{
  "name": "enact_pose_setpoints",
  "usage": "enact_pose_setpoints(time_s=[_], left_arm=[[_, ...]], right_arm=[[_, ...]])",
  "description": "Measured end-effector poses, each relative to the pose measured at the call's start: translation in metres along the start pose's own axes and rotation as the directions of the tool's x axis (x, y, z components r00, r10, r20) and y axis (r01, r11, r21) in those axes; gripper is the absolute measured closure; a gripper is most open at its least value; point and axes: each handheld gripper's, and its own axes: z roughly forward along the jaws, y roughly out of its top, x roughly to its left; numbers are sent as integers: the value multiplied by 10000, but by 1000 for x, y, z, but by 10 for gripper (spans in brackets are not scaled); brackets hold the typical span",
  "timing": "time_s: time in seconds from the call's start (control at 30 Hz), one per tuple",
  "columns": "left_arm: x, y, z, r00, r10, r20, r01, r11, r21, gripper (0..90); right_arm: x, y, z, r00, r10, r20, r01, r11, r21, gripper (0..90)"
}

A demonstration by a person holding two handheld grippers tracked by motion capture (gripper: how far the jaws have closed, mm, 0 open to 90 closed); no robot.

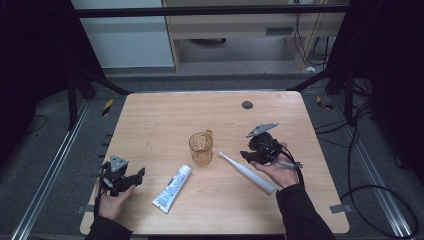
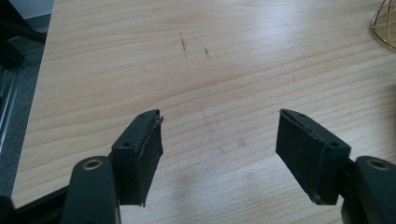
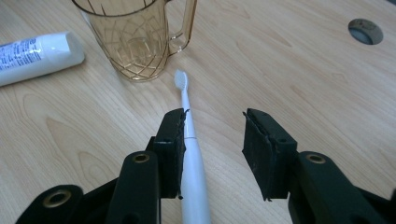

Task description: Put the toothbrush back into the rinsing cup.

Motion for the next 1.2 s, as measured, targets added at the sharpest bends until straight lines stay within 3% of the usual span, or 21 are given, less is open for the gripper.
enact_pose_setpoints(time_s=[0.37,1.2], left_arm=[[1,0,0,10000,-52,17,52,10000,84,299],[-1,0,2,10000,-10,86,7,9995,321,299]], right_arm=[[1,2,22,9996,-85,-276,114,9942,1069,582],[2,-11,51,9987,-56,-514,170,9745,2239,590]])
